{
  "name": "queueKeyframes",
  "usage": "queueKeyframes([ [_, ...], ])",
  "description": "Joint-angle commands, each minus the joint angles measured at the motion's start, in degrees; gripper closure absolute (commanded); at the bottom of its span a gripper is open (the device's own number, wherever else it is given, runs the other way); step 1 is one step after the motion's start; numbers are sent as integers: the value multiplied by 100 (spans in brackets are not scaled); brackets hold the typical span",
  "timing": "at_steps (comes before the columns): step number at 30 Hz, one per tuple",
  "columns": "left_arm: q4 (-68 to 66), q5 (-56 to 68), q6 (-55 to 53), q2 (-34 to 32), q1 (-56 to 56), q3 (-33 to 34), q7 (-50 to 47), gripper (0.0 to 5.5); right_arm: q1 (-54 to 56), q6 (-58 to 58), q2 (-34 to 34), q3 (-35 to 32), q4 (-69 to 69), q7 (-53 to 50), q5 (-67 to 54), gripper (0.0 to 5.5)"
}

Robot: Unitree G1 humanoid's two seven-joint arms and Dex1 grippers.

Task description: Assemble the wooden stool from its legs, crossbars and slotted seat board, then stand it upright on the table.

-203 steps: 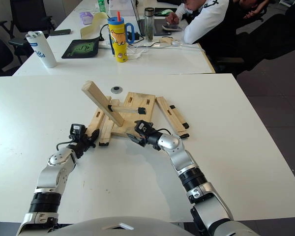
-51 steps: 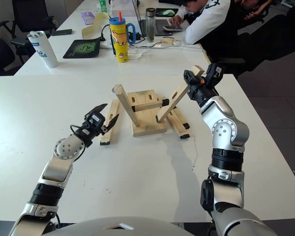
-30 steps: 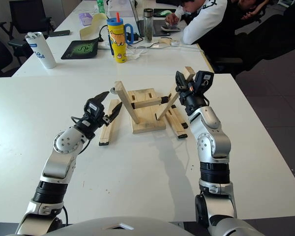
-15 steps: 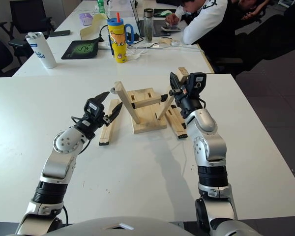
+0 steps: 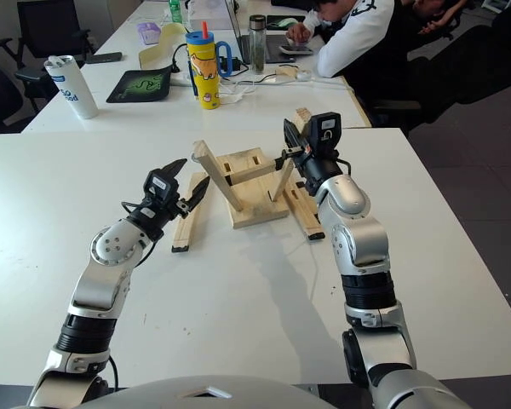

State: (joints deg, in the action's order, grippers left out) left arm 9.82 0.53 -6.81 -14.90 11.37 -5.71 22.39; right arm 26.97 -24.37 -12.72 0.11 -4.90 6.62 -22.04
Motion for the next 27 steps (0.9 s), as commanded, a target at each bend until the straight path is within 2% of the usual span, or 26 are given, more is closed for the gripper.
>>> queueKeyframes([
  [1, 343, 117, 17, 130, 343, -146, 69, 248, -536, -1354, 81, 408, 946, 141, 107, 443],
  [5, 327, 114, 17, 150, 365, -141, 81, 248, -653, -1559, -61, 753, 990, 298, 239, 443],
  [6, 335, 113, 11, 154, 365, -142, 77, 248, -689, -1578, -66, 777, 998, 325, 230, 407],
  [13, 386, 103, -27, 175, 323, -133, 59, 248, -599, -1583, 45, 599, 1145, 346, 236, 296],
  [22, 381, 110, -35, 171, 281, -106, 36, 248, -259, -290, 529, -35, 798, 265, 147, 296],
  [27, 380, 122, -24, 159, 255, -74, 7, 248, -54, 47, 642, -275, 662, 253, 140, 296],
])
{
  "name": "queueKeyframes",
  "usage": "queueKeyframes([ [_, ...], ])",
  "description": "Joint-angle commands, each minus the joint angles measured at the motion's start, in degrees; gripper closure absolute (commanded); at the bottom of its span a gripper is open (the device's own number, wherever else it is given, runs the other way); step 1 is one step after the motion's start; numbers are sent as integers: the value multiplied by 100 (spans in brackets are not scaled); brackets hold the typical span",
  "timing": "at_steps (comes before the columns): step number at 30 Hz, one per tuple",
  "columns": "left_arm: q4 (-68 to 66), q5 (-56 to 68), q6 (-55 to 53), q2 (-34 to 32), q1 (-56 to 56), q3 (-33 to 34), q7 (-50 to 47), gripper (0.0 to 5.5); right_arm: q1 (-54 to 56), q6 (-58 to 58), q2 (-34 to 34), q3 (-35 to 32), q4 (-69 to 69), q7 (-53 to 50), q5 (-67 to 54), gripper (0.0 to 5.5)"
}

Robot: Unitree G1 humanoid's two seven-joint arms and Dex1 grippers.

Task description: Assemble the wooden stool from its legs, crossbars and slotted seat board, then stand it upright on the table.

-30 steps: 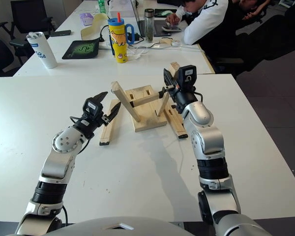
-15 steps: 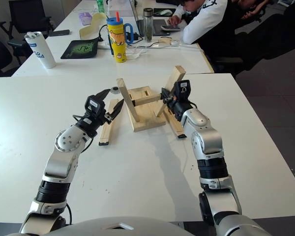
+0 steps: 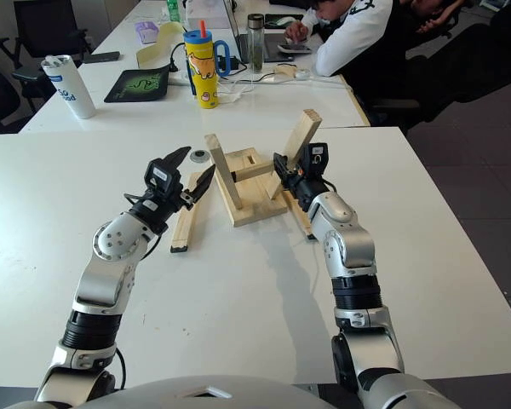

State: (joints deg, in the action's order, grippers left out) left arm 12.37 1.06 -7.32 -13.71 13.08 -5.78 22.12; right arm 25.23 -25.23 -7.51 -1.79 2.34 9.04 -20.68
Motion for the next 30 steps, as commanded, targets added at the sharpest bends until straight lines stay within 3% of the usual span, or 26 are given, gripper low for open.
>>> queueKeyframes([
  [1, 121, 71, 30, 38, 84, -58, 30, 248, 151, 129, 128, -129, -61, -3, -1, 296],
  [11, 169, 115, 70, 6, 0, 52, -59, 248, 889, 567, -56, -577, -57, 129, -31, 296],
  [18, 317, 180, 44, -9, -158, 135, -115, 248, 2653, 760, -478, -1326, 274, 115, -466, 296],
  [25, 521, 714, -18, 204, -122, 481, -267, 248, 4601, 1486, -1189, -1395, 3274, 909, -151, 296],
  [30, 564, 1073, -55, 317, 26, 792, -426, 248, 3773, 845, -1024, -662, 4495, 1906, 308, 296],
])
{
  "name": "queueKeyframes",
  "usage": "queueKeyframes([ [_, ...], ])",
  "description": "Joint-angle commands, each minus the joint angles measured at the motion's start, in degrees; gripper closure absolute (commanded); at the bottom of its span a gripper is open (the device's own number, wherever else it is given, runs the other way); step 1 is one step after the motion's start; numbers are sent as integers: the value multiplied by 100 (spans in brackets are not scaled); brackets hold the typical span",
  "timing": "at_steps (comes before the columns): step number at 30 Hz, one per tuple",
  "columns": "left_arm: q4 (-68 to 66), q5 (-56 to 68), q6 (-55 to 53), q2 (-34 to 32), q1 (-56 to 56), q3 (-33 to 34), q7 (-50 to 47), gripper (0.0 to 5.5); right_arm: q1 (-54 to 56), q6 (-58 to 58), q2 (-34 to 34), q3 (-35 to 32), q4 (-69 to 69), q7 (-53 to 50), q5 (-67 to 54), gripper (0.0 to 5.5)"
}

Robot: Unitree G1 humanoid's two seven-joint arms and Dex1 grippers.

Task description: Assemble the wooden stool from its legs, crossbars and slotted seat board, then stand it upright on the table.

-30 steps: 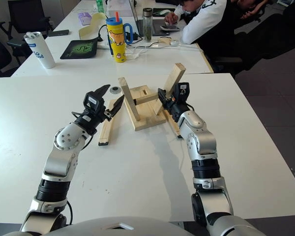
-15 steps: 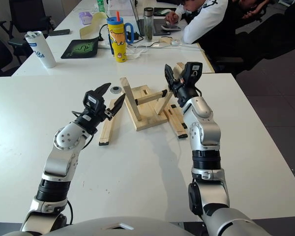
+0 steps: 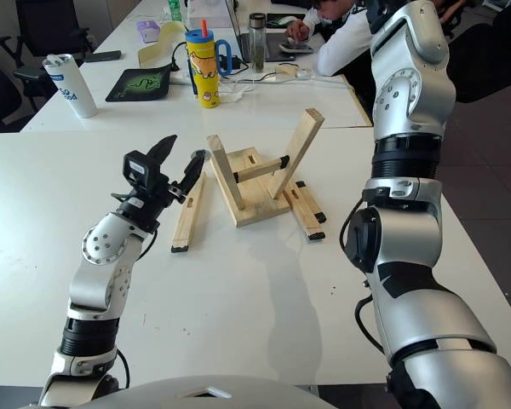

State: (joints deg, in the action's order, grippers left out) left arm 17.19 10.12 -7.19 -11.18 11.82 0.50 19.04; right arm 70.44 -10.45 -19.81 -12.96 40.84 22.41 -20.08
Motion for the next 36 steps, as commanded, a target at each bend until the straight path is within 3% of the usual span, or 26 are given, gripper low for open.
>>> queueKeyframes([
  [1, 80, 195, -67, 85, 179, 181, -150, 248, -1166, -862, 259, 742, 814, 726, 460, 296],
  [4, 59, 214, -77, 114, 244, 160, -198, 248, -2823, -1608, 436, 1577, -133, 1150, 652, 296],
  [7, 83, 229, -90, 130, 203, 171, -228, 248, -3184, -1897, 619, 1607, -1066, 1035, 358, 296],
  [14, 51, 302, -83, 201, 338, 289, -359, 248, -2353, -1119, 1093, 711, -1388, 241, -158, 296],
  [19, 92, 745, -172, 269, 624, 645, -548, 248, -1921, -1344, 1381, -48, -2362, 23, -1247, 296],
  [30, -367, 1236, -549, 28, 1474, 1089, -645, 248, -326, -1188, 887, -2100, -2371, -1039, -3309, 296],
  [33, -470, 1703, -1036, 135, 1593, 1260, -761, 248, -1360, -1802, 1166, -1578, -3093, -1075, -3382, 296],
  [36, -798, 2142, -1634, 408, 1656, 1269, -958, 248, -3271, -2475, 1355, 56, -3434, -1122, -2364, 296],
])
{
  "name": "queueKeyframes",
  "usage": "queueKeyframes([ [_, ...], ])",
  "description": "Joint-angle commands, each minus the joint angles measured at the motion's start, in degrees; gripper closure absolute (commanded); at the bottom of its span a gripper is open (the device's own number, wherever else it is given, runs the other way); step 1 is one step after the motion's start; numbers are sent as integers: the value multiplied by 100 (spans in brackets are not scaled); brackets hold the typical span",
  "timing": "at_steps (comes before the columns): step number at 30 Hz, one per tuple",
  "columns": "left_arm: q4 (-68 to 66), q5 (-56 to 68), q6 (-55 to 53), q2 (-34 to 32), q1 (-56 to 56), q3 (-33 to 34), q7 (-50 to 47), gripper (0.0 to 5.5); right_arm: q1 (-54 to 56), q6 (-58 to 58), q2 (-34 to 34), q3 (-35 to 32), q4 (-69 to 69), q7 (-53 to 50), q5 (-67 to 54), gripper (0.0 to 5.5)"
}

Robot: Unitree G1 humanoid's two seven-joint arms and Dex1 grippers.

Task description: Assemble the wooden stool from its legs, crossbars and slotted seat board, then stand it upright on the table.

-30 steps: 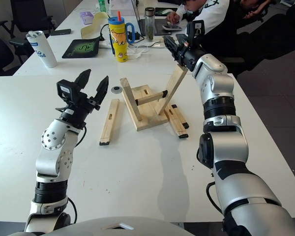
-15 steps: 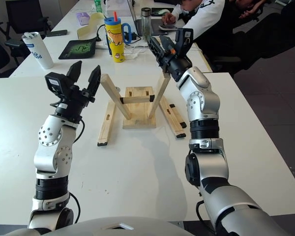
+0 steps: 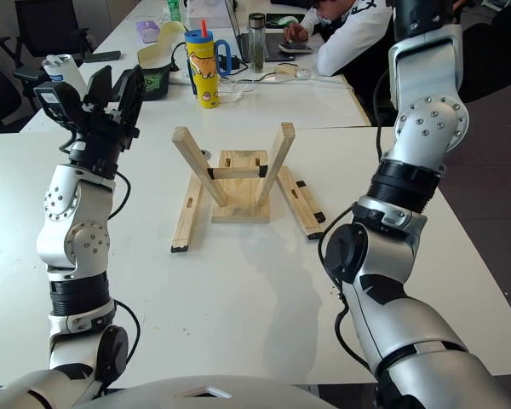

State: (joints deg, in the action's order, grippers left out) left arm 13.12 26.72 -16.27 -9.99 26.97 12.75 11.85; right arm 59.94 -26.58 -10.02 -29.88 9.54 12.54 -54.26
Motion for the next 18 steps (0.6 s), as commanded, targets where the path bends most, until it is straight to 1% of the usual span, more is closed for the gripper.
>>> queueKeyframes([
  [1, -608, 519, -957, 383, 163, -15, -344, 248, -2710, -1050, 249, 2389, -228, -164, 1520, 296],
  [3, -1217, 166, -1464, 440, 81, -376, -561, 248, -3365, -1407, 223, 2892, -69, -443, 1985, 296],
  [4, -1459, 29, -1587, 478, -26, -513, -608, 248, -3515, -1439, 201, 3003, -55, -512, 2140, 296],
  [6, -1578, -97, -1691, 539, -203, -746, -586, 248, -3566, -1464, 183, 3024, -98, -502, 2230, 296],
  [8, -1552, -102, -1748, 629, -244, -807, -572, 248, -3469, -1469, 213, 2934, -113, -481, 2308, 296],
  [14, -1411, -120, -1694, 687, -323, -648, -668, 248, -3144, -1178, 387, 2597, -88, -391, 2383, 296],
  [18, -1348, -152, -1673, 706, -366, -642, -700, 248, -2904, -685, 356, 2250, -57, -452, 2488, 296],
])
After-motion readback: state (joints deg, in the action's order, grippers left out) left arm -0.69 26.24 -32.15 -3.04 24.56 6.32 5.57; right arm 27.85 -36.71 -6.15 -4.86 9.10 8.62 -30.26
